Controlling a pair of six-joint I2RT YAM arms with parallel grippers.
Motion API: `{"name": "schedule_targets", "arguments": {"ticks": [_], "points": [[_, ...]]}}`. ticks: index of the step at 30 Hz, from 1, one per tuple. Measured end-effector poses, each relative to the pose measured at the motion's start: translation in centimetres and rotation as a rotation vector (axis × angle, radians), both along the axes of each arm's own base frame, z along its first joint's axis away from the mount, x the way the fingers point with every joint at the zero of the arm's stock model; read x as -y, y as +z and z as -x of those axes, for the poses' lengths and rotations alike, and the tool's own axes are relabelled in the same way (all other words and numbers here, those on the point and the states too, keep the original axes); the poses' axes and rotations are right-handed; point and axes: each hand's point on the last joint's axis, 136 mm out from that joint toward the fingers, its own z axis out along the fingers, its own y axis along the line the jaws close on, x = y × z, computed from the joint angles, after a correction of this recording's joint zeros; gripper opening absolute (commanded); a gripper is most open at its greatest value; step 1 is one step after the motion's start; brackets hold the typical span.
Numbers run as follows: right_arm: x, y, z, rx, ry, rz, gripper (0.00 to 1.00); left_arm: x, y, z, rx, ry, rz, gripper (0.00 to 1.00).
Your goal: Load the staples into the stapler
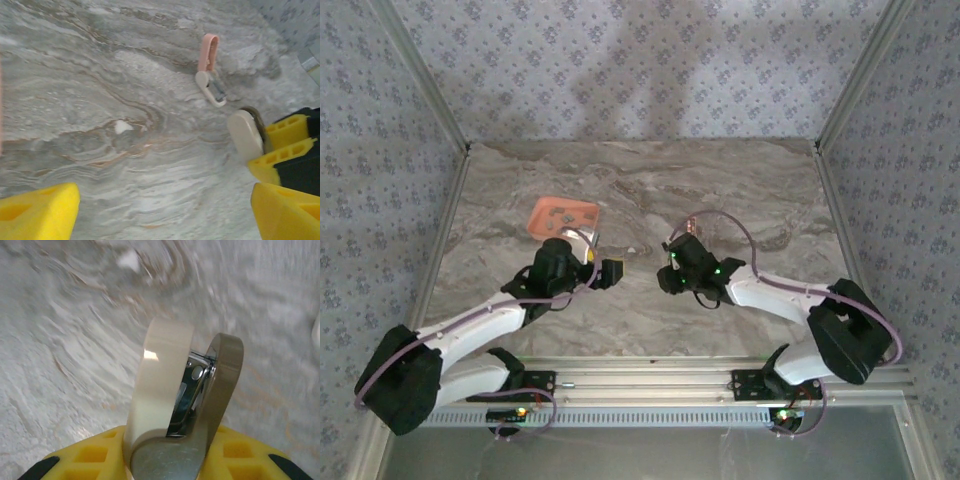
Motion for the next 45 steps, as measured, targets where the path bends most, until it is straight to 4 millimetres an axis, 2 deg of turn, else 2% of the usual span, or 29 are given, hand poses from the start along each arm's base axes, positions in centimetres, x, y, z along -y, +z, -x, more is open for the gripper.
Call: {"name": "schedule_targets", "arguments": {"ticks": [8,14,17,26,34,39,45], "points": [[-1.8,3.2,-1.0,0.284,0.181,-0.082,0.27,1.7,2.5,0.1,-0.029,-0.013,0.189,0.81],[-3.1,5.7,-1.2,0.395,0.246,-0.145,0.27,2.4,3.3,0.6,-0.014,-0.04,0.24,0.75],[-3.6,6.2,-1.1,0.419,0.262,-0.161,0.27,2.9,3.8,0.8,-0.004,-0.057,0.261,0.73],[-4.9,6.7,-0.1,0.444,0.314,-0.175,0.27,3.7,3.5,0.5,-0.023,-0.06,0.289,0.66],[-5.2,6.7,0.3,0.446,0.328,-0.175,0.26,4.1,4.8,0.0,-0.006,-0.055,0.344,0.63],[-5.3,6.8,0.5,0.447,0.335,-0.175,0.26,4.6,5.4,-0.4,-0.01,-0.057,0.374,0.58],[-5.5,6.8,0.6,0.452,0.345,-0.172,0.26,5.3,4.7,-0.7,-0.05,-0.065,0.394,0.56]]}}
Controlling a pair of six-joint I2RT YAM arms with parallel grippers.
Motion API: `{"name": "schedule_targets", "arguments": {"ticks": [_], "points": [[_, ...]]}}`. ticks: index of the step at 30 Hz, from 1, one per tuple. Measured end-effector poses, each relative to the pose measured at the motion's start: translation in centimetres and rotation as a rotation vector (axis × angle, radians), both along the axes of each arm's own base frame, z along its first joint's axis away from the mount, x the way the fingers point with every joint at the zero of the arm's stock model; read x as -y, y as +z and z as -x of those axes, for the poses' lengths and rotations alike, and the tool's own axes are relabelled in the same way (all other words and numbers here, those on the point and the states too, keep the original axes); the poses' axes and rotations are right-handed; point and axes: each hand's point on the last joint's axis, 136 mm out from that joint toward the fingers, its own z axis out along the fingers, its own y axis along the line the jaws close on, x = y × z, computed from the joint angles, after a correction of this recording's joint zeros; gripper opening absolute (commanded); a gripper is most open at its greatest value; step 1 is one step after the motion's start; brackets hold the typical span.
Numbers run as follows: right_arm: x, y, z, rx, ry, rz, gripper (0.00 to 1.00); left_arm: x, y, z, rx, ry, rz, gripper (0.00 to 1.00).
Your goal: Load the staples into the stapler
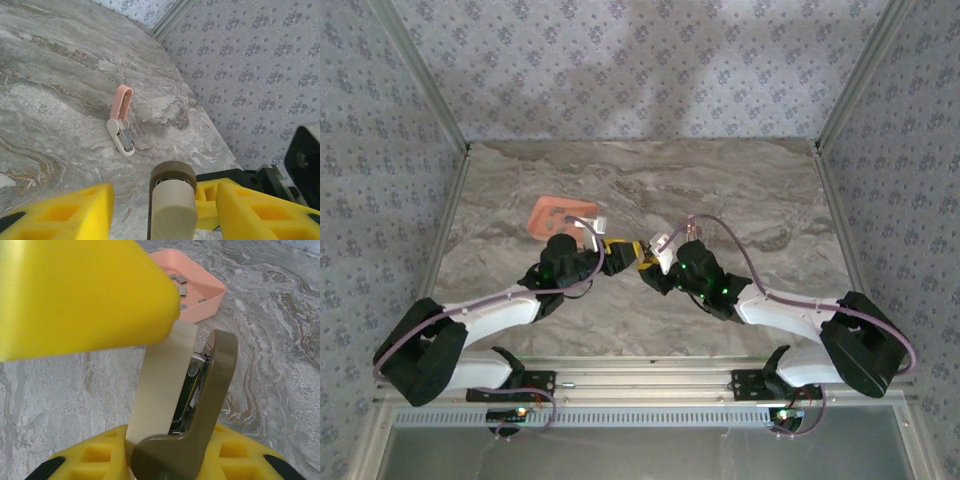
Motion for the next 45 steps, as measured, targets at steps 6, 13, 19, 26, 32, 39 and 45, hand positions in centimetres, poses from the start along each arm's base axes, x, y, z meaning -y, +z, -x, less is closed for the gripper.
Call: {"name": "schedule_targets", "arguments": {"ticks": [6,13,19,26,32,39,45], "points": [[0.0,0.1,-0.1,0.007,-0.003,0.001,0.26,0.1,-0.3,-0.1,-0.017,0.003,0.008,0.54],[0.0,0.2,-0.1,0.014,-0.003,-0.002,0.26,0.6,-0.7,-0.2,-0.025,-0.013,0.014,0.51],[0.0,0.3,-0.1,0.015,-0.002,-0.003,0.26,0.8,-0.9,-0.3,-0.022,-0.019,0.019,0.48],[-0.1,0.3,-0.1,0.015,-0.001,-0.003,0.26,1.3,-0.6,-0.5,-0.021,-0.034,0.041,0.42],[-0.1,0.3,-0.1,0.019,-0.002,-0.001,0.26,1.6,0.1,-0.6,-0.015,-0.041,0.06,0.25],[0.0,0.3,-0.2,0.022,-0.011,0.004,0.33,1.6,0.2,-0.7,-0.002,-0.04,0.05,0.12],[0.8,1.4,0.1,0.029,-0.023,-0.016,0.55,1.5,0.1,-0.3,0.088,-0.072,-0.055,0.06]]}}
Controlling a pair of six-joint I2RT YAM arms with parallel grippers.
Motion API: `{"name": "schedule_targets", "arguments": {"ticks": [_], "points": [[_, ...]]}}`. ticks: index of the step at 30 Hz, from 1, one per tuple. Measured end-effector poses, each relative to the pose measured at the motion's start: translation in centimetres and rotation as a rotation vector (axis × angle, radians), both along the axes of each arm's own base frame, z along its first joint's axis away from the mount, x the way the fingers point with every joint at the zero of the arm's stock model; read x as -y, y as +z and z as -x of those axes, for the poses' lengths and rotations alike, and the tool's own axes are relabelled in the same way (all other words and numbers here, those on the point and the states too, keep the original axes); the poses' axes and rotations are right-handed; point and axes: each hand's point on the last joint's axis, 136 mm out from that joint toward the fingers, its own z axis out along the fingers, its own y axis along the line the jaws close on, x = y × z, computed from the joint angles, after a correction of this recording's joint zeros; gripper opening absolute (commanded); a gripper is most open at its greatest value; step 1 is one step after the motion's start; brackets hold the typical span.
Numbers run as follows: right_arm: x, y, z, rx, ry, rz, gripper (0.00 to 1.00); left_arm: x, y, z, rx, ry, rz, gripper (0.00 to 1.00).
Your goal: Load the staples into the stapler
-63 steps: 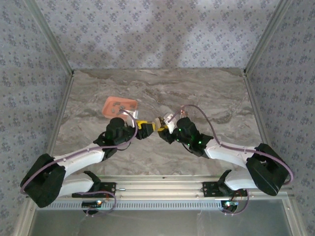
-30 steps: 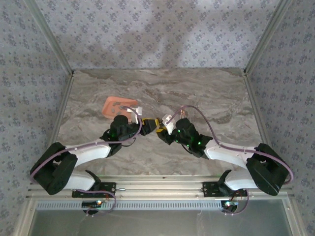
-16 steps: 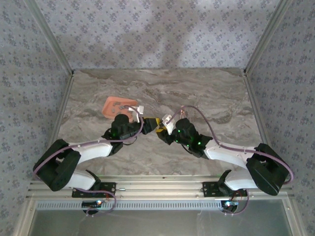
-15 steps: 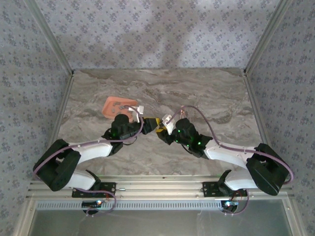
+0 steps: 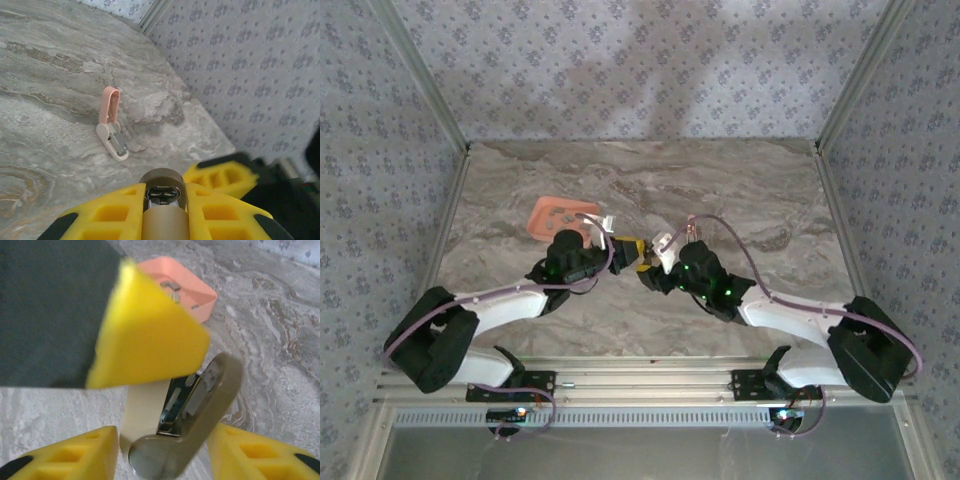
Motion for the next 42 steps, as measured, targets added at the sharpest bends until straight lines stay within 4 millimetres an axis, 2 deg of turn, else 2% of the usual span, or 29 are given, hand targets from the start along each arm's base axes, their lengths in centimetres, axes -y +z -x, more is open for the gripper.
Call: {"name": "schedule_targets", "arguments": {"ticks": [5,7,10,14,18,25,42], "points": [[1.7,2.8,0.3,-0.02,-0.013,-0.089,0.59,-0.2,0.7,0.7,0.172,-0.07,-0.15,0.03],[2.5,3.2,0.3,-0.057,-0.018,-0.123,0.6,-0.2,1.1,1.3,0.252,-0.116,-0.193,0.03],[3.5,3.1,-0.1,-0.161,-0.027,-0.187,0.61,-0.3,1.2,2.7,0.368,-0.209,-0.26,0.0],[4.6,1.8,-0.8,-0.358,-0.042,-0.284,0.6,-0.4,0.8,4.7,0.5,-0.334,-0.337,0.01],[3.4,1.1,0.4,-0.524,0.026,-0.338,0.59,-0.7,0.4,6.0,0.598,-0.419,-0.39,0.02],[1.0,2.8,2.5,-0.608,0.156,-0.374,0.59,-0.9,-0.5,7.2,0.664,-0.501,-0.432,0.02],[-0.2,0.7,3.3,-0.709,0.181,-0.343,0.56,-0.7,-0.2,7.4,0.698,-0.517,-0.423,0.02]]}}
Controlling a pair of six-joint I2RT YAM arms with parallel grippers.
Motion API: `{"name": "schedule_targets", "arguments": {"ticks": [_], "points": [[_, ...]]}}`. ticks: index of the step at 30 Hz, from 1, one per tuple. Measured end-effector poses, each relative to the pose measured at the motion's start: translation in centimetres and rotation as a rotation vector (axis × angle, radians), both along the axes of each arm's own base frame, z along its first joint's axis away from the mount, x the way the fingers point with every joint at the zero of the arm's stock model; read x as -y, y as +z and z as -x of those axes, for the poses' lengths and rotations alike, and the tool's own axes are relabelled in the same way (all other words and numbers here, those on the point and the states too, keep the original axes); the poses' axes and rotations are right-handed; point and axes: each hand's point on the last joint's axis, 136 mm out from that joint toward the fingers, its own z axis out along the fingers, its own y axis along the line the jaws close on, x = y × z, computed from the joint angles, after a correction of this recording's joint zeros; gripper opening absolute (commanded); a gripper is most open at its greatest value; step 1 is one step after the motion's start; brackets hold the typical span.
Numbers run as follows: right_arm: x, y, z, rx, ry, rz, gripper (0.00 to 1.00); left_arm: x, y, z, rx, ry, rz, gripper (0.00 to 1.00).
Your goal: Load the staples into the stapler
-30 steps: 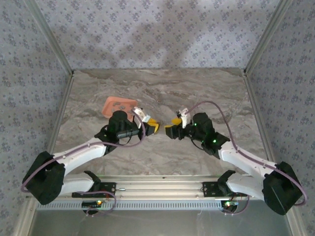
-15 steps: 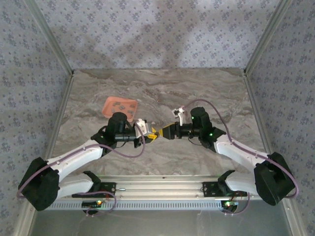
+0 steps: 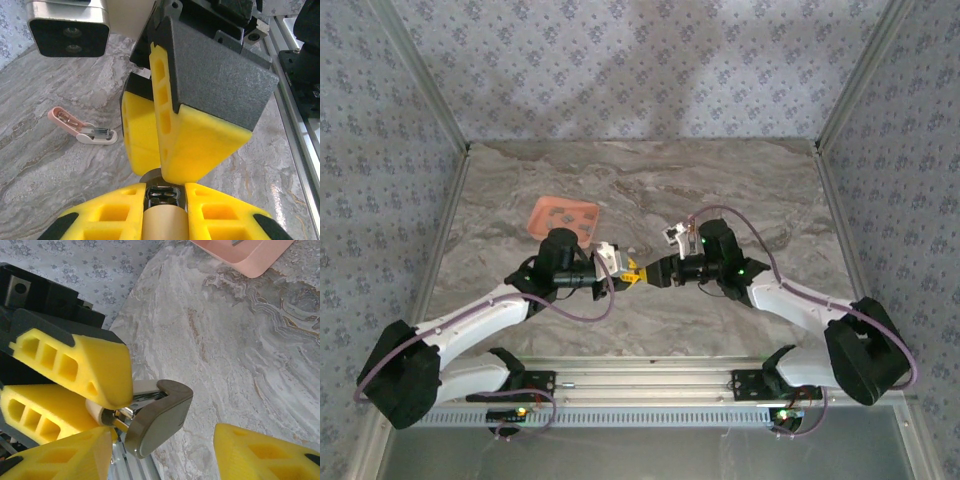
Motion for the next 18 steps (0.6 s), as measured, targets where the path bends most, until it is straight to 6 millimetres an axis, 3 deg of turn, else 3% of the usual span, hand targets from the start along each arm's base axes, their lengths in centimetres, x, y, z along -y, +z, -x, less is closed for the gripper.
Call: {"name": "schedule_targets", "arguments": {"ticks": [8,13,18], "points": [[0.4,-1.5,-0.5,-0.032,-0.023,0.039,0.52,0.0,0.1,-0.1,0.004,0.003,0.002,0.02],[2.0,-5.4,-1.7,-0.102,-0.104,0.112,0.52,-0.1,0.9,-0.1,0.016,0.006,0.021,0.02],[1.9,-7.9,-2.2,-0.147,-0.125,0.139,0.52,-0.1,2.0,0.2,0.035,-0.001,0.053,0.02]]}}
